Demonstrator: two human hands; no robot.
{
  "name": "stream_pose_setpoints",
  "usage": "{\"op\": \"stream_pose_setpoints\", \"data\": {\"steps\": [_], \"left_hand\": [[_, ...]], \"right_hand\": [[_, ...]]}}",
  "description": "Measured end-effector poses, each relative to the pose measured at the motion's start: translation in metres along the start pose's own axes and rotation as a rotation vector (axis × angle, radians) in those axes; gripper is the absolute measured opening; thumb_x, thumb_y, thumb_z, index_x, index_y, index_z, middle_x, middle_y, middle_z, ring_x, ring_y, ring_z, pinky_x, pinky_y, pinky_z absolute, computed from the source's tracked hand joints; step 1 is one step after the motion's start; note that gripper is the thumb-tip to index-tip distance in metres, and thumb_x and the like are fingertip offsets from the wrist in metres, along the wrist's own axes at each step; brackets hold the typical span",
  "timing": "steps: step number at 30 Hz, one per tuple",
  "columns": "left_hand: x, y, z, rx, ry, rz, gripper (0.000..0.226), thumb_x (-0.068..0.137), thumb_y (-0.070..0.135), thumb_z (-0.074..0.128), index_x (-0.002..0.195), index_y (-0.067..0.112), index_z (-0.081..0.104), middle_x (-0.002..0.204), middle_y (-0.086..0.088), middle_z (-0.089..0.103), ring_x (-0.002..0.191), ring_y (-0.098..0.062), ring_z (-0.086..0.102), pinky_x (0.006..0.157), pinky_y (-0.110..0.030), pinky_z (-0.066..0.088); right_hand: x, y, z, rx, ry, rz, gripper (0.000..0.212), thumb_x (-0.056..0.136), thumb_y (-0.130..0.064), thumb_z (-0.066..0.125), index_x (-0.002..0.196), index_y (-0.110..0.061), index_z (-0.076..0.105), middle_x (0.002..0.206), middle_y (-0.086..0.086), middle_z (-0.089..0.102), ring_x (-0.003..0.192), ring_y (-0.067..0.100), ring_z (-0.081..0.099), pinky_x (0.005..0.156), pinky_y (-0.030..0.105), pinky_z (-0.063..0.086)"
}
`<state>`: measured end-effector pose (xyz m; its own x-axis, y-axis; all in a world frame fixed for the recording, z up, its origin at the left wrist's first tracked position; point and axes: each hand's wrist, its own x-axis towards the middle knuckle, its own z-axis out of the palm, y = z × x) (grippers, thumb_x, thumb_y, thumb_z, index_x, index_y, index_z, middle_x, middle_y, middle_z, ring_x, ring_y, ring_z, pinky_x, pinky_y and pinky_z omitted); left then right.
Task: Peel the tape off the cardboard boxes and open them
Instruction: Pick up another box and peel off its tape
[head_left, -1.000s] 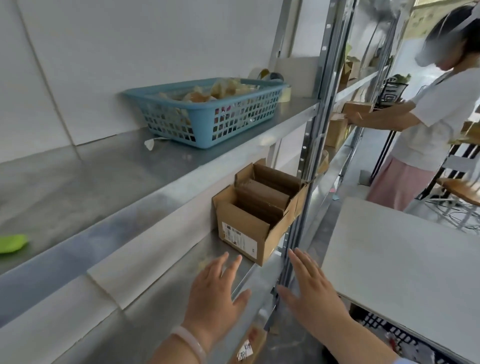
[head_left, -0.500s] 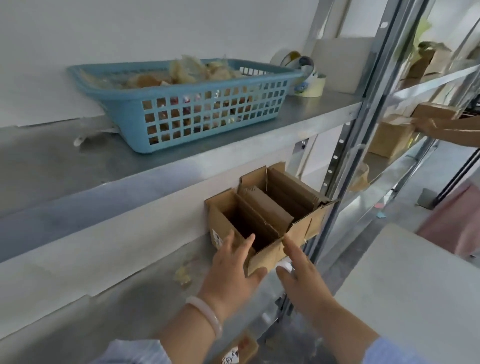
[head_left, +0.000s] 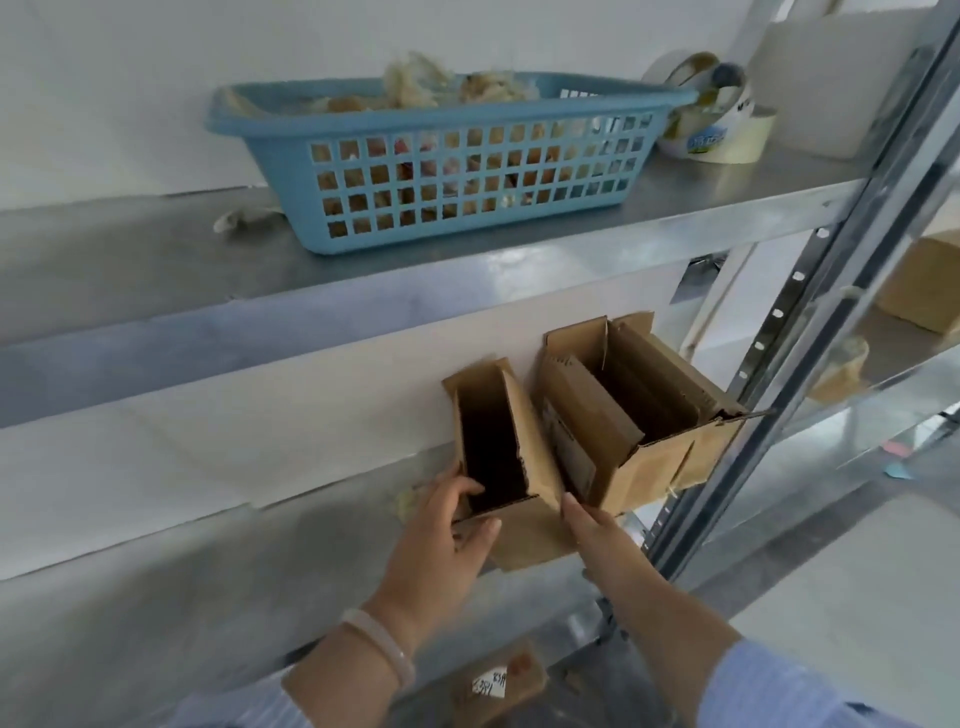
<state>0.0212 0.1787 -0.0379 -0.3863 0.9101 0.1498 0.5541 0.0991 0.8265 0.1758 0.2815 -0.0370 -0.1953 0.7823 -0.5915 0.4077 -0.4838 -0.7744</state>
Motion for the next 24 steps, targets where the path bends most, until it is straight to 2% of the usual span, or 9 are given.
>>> {"op": "stream_pose_setpoints", "data": {"steps": [3, 6, 8, 11, 13, 15, 19, 21, 24], "left_hand": [[-0.01, -0.001, 0.001, -0.095, -0.008, -0.041, 0.031, 0.089, 0.028, 0.065, 0.108, 0.046, 0.048, 0.122, 0.028, 0.044, 0.109, 0.018, 0.047, 0.084, -0.011, 0.049], [-0.019, -0.004, 0.001, -0.252, 0.036, -0.115, 0.035, 0.082, 0.027, 0.066, 0.111, 0.041, 0.054, 0.123, 0.021, 0.054, 0.112, 0.006, 0.054, 0.093, -0.024, 0.049], [-0.025, -0.004, -0.005, -0.431, 0.048, -0.179, 0.04, 0.079, 0.024, 0.06, 0.116, 0.035, 0.053, 0.12, 0.016, 0.062, 0.114, 0.002, 0.056, 0.096, -0.027, 0.047], [-0.034, -0.005, -0.018, -0.638, 0.101, -0.247, 0.035, 0.094, 0.02, 0.058, 0.126, 0.029, 0.047, 0.124, 0.009, 0.061, 0.111, -0.001, 0.06, 0.095, -0.027, 0.049], [-0.042, -0.008, -0.026, -0.745, 0.097, -0.312, 0.043, 0.091, 0.039, 0.05, 0.132, 0.034, 0.043, 0.123, 0.007, 0.063, 0.113, -0.01, 0.061, 0.097, -0.039, 0.05], [-0.049, -0.013, -0.034, -0.839, 0.123, -0.377, 0.048, 0.083, 0.053, 0.044, 0.13, 0.04, 0.047, 0.115, 0.005, 0.069, 0.108, -0.019, 0.065, 0.092, -0.046, 0.052], [-0.06, -0.029, -0.06, -0.897, 0.338, -0.526, 0.046, 0.089, 0.061, 0.032, 0.125, 0.041, 0.052, 0.107, -0.004, 0.071, 0.098, -0.028, 0.068, 0.087, -0.054, 0.053], [-0.065, -0.038, -0.08, -0.849, 0.514, -0.542, 0.041, 0.093, 0.06, 0.031, 0.121, 0.04, 0.053, 0.116, -0.002, 0.066, 0.109, -0.027, 0.062, 0.096, -0.052, 0.047], [-0.072, -0.049, -0.121, -0.501, 0.73, -0.47, 0.058, 0.092, 0.062, 0.038, 0.144, 0.035, 0.034, 0.147, 0.002, 0.041, 0.133, -0.02, 0.041, 0.109, -0.041, 0.034]], "right_hand": [[0.004, 0.006, 0.002, 0.289, -0.081, 0.183, 0.068, 0.087, -0.052, 0.065, 0.139, -0.015, 0.043, 0.136, 0.009, 0.049, 0.119, 0.033, 0.055, 0.102, 0.046, 0.047], [0.009, 0.015, 0.001, 0.42, -0.099, 0.152, 0.06, 0.081, -0.041, 0.076, 0.128, -0.012, 0.052, 0.121, 0.005, 0.057, 0.107, 0.03, 0.062, 0.087, 0.044, 0.057], [0.008, 0.018, -0.002, 0.481, -0.121, 0.126, 0.058, 0.076, -0.032, 0.081, 0.125, -0.011, 0.056, 0.118, 0.008, 0.058, 0.108, 0.029, 0.061, 0.087, 0.047, 0.058], [-0.001, 0.017, -0.002, 0.541, -0.193, 0.026, 0.057, 0.074, -0.02, 0.081, 0.125, -0.01, 0.057, 0.122, 0.01, 0.058, 0.112, 0.027, 0.058, 0.088, 0.05, 0.057], [-0.009, 0.016, 0.001, 0.503, -0.198, -0.083, 0.052, 0.078, -0.016, 0.079, 0.125, -0.009, 0.057, 0.12, 0.009, 0.06, 0.111, 0.025, 0.06, 0.09, 0.046, 0.057], [-0.019, 0.013, 0.007, 0.402, -0.175, -0.203, 0.047, 0.081, -0.013, 0.077, 0.124, -0.012, 0.059, 0.113, 0.007, 0.064, 0.104, 0.021, 0.064, 0.089, 0.041, 0.057], [-0.031, 0.003, 0.026, -0.016, -0.083, -0.498, 0.045, 0.078, -0.023, 0.081, 0.116, -0.033, 0.058, 0.107, -0.013, 0.061, 0.1, 0.004, 0.058, 0.079, 0.022, 0.048], [-0.034, -0.004, 0.04, -0.142, -0.107, -0.668, 0.045, 0.077, -0.025, 0.081, 0.114, -0.04, 0.06, 0.11, -0.02, 0.056, 0.104, 0.001, 0.054, 0.082, 0.021, 0.046], [-0.036, -0.016, 0.066, -0.287, -0.181, -0.912, 0.053, 0.072, -0.022, 0.085, 0.112, -0.047, 0.062, 0.115, -0.022, 0.053, 0.109, -0.001, 0.052, 0.092, 0.025, 0.05]]}}
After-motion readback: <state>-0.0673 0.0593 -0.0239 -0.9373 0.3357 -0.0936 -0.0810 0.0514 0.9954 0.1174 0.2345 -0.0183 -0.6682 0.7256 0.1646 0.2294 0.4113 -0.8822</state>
